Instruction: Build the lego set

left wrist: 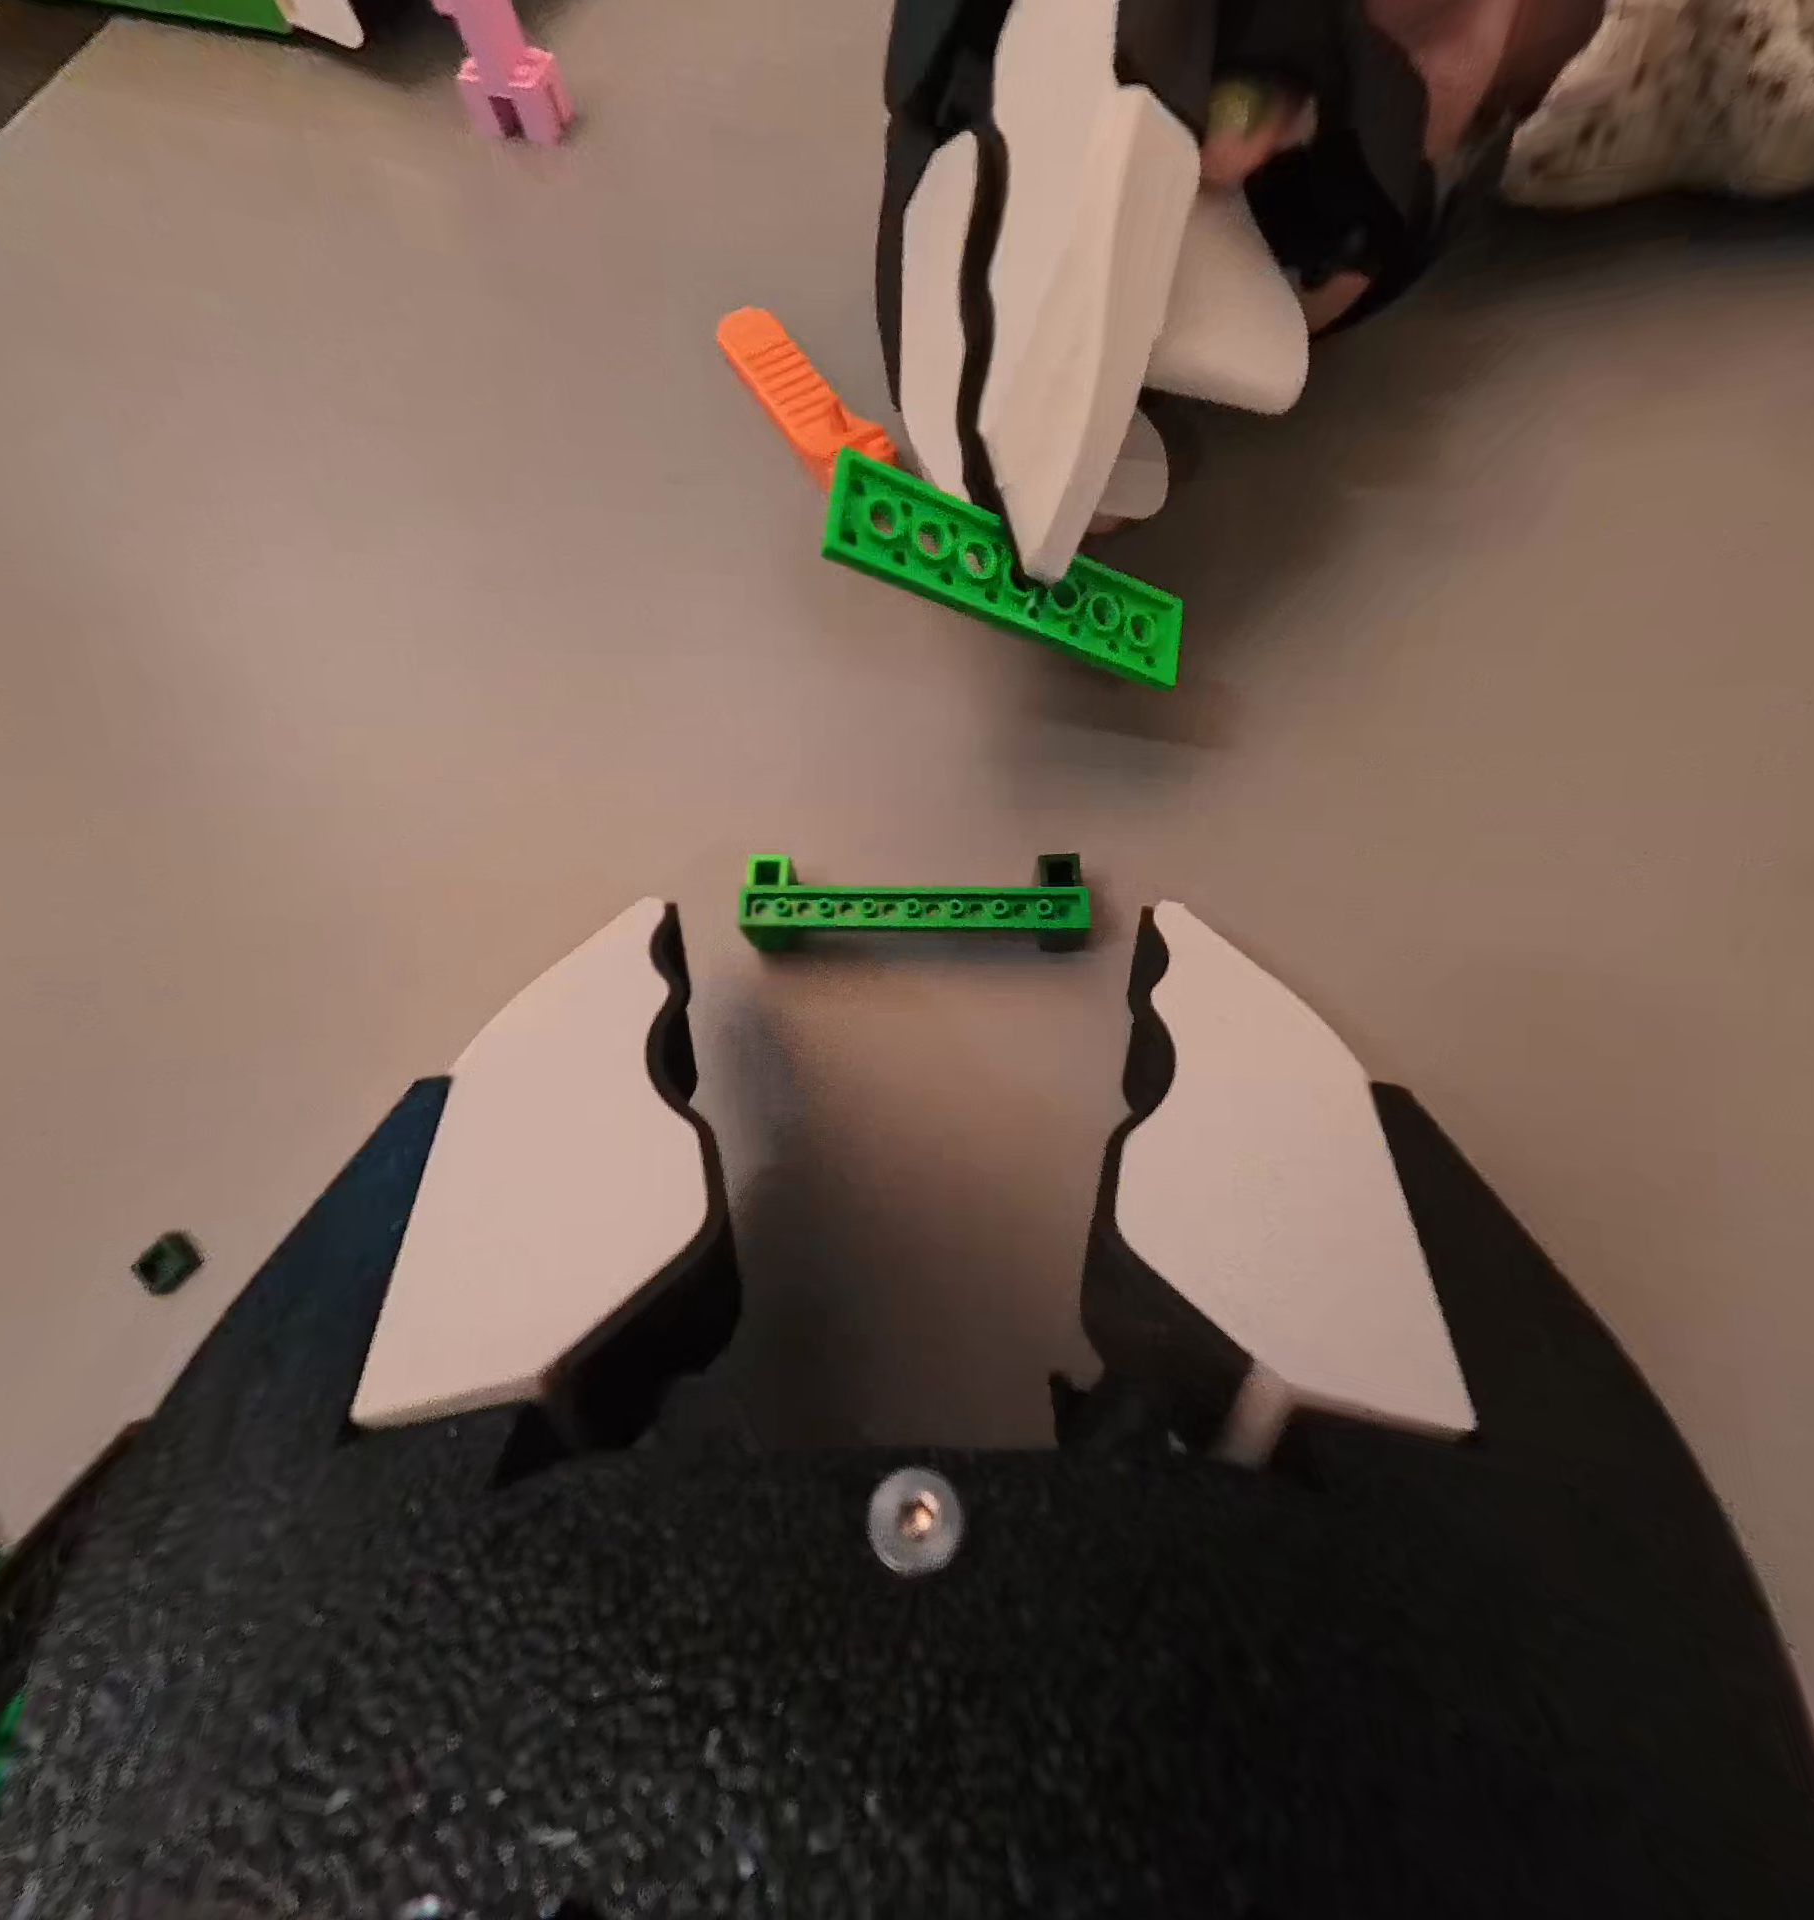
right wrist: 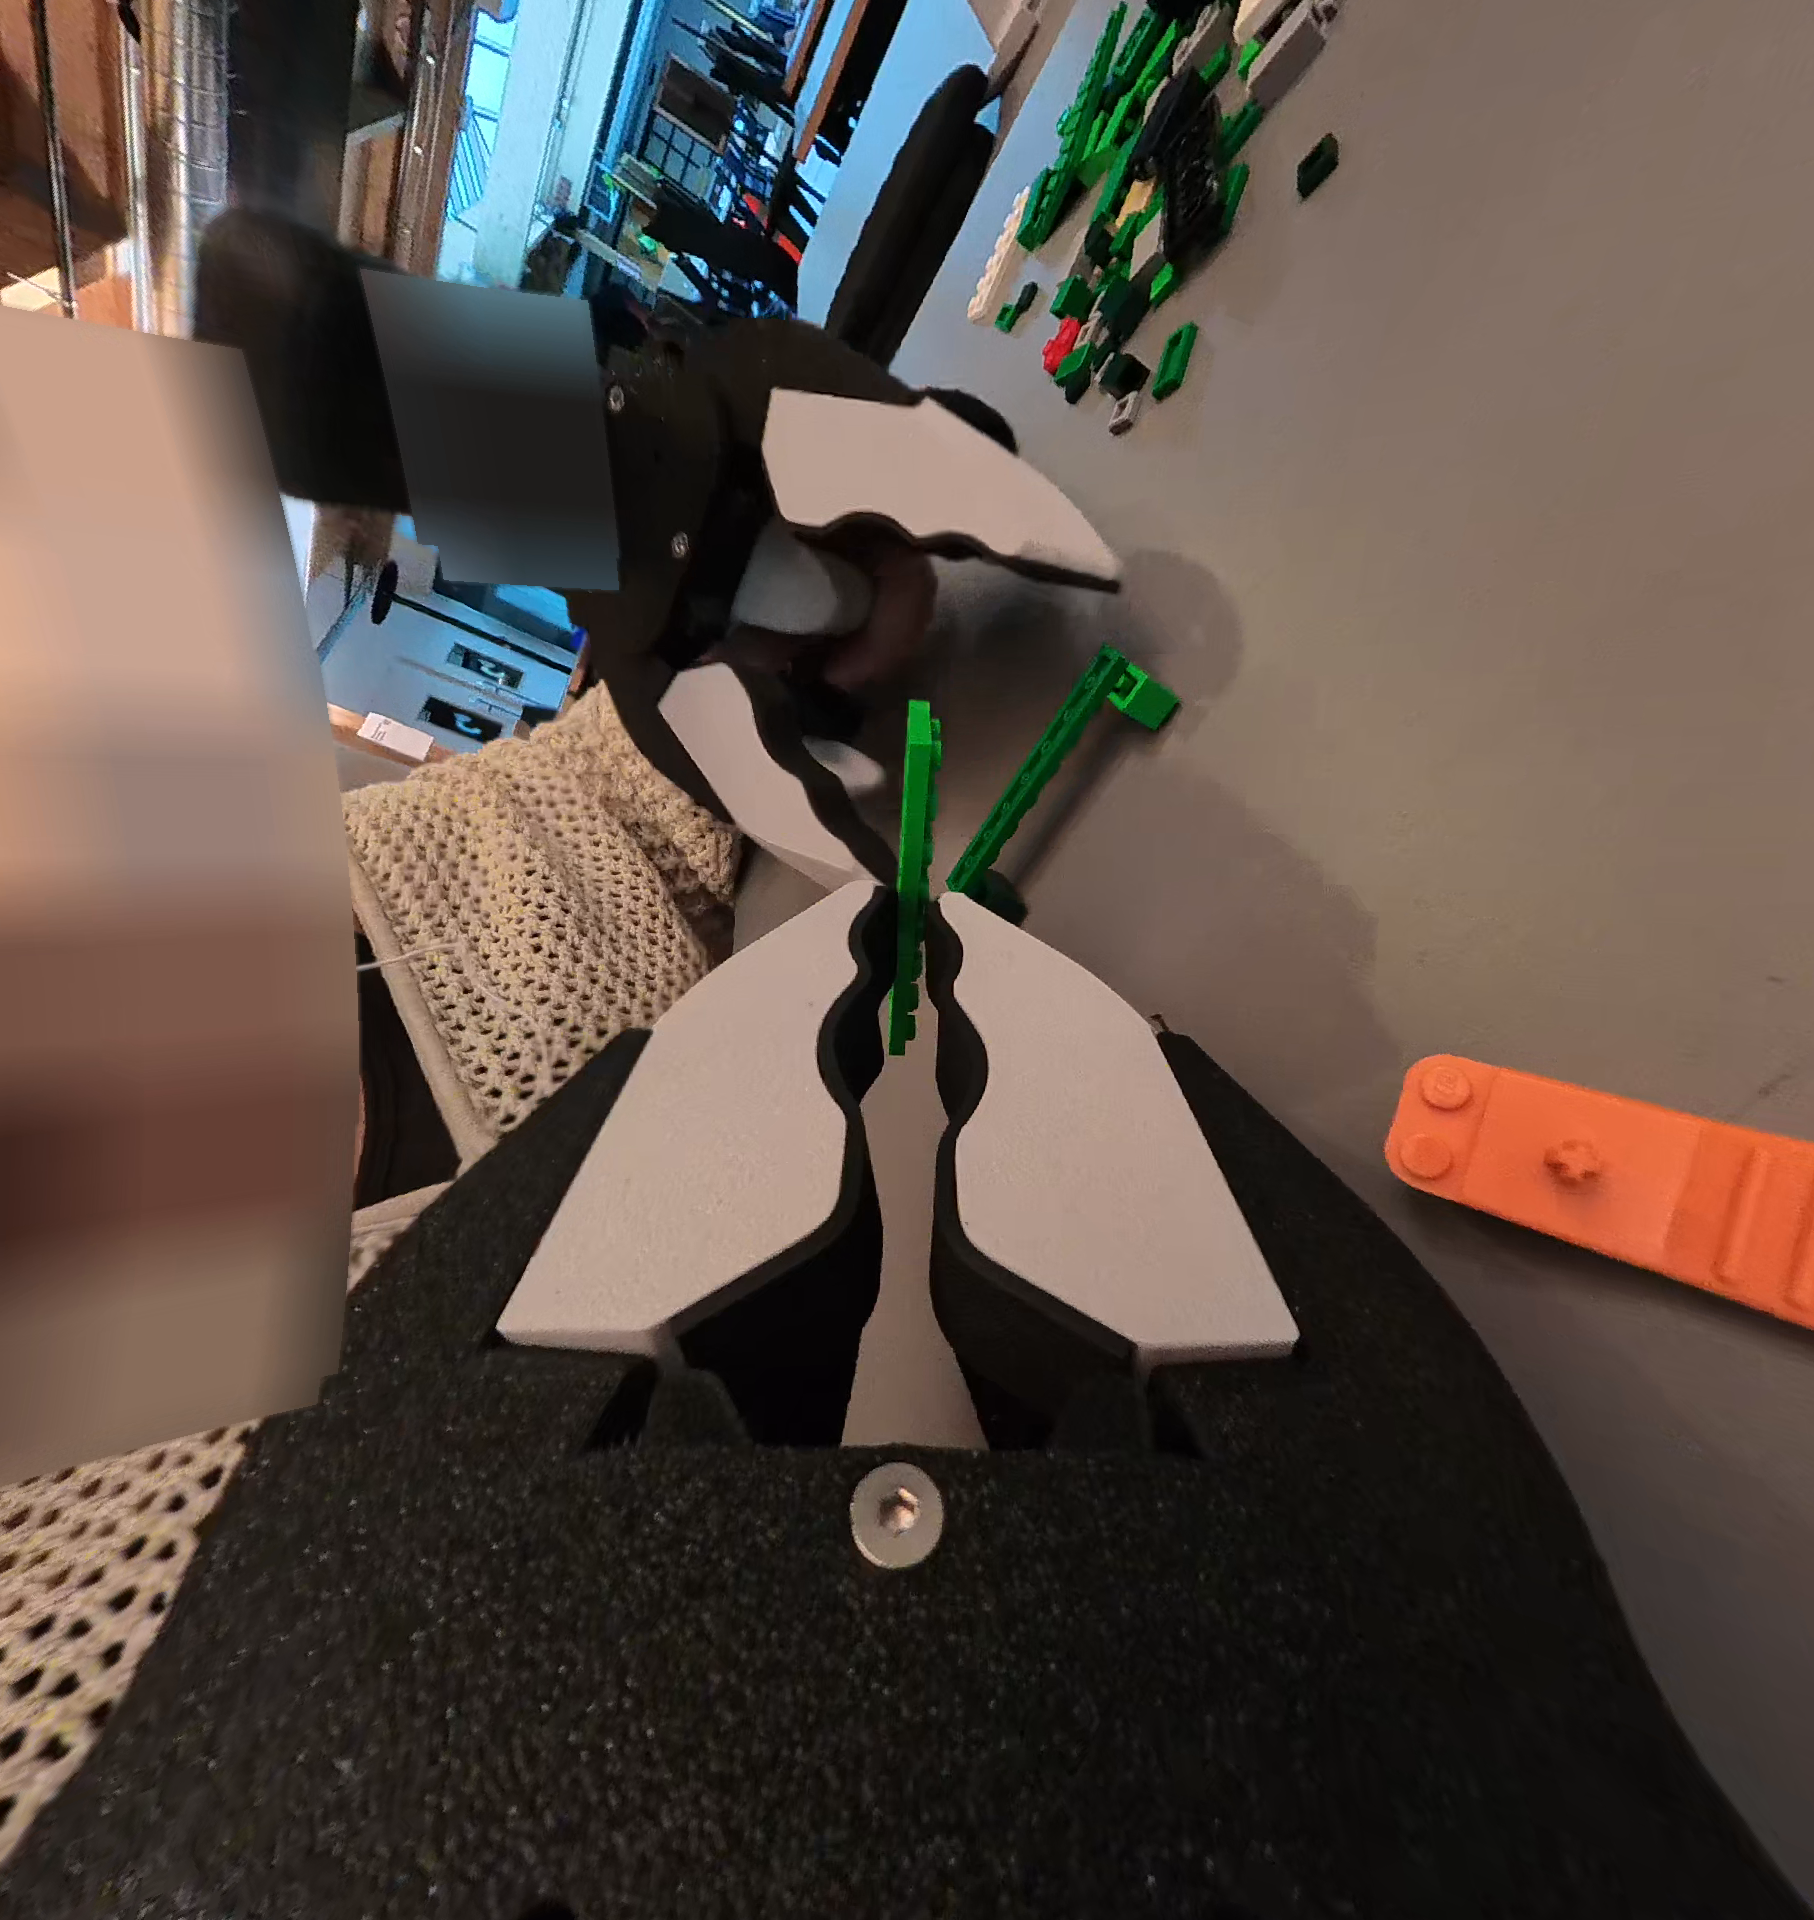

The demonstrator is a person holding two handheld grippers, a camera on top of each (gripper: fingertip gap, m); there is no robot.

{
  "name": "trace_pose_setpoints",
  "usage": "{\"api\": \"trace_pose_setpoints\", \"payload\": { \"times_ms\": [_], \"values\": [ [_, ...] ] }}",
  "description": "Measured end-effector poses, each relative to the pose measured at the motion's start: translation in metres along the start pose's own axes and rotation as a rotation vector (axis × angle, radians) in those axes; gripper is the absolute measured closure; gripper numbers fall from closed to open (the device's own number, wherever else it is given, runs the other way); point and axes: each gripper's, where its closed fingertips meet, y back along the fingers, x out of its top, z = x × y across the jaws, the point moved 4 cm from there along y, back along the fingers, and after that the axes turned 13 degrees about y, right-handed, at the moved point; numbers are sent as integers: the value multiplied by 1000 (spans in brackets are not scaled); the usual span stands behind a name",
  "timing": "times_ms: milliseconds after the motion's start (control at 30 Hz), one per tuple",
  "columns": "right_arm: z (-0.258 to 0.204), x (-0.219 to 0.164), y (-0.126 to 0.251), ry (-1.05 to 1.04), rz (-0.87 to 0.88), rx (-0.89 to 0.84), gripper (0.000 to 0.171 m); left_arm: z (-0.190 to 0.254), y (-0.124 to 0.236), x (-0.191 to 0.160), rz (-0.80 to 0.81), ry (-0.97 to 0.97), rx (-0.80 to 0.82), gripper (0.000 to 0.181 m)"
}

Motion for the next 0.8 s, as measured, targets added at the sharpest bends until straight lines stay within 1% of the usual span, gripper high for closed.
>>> {"api": "trace_pose_setpoints", "payload": {
  "times_ms": [67, 100, 133, 200, 267, 333, 400, 433, 533, 633, 800],
  "values": [
    [1, 0, 2, 4, 10, 3, 167, 0, 8, 2, 20, 86, -19, 102],
    [2, 1, 3, 13, 16, 4, 167, 1, 12, 2, 39, 152, -39, 110],
    [2, 2, 4, 21, 27, 7, 167, 3, 16, 2, 65, 242, -69, 123],
    [1, 6, 5, 37, 51, 28, 167, 4, 20, 4, 123, 483, -149, 145],
    [2, 9, 6, 43, 64, 34, 167, 2, 20, 3, 130, 716, -236, 151],
    [2, 11, 6, 56, 60, 48, 167, -9, 18, -2, 120, 866, -235, 155],
    [3, 12, 7, 72, 70, 47, 167, -19, 17, -7, 113, 959, -209, 160],
    [2, 12, 7, 77, 71, 50, 167, -21, 16, -6, 107, 1000, -218, 158],
    [2, 11, 7, 100, 70, 41, 167, -15, 9, -3, 42, 1119, -295, 152],
    [0, 9, 6, 136, 56, 26, 167, -10, 2, -4, -19, 1211, -330, 152],
    [-1, 6, 3, 170, 33, 12, 167, -13, -6, -3, -15, 1285, -305, 164]
  ]
}}
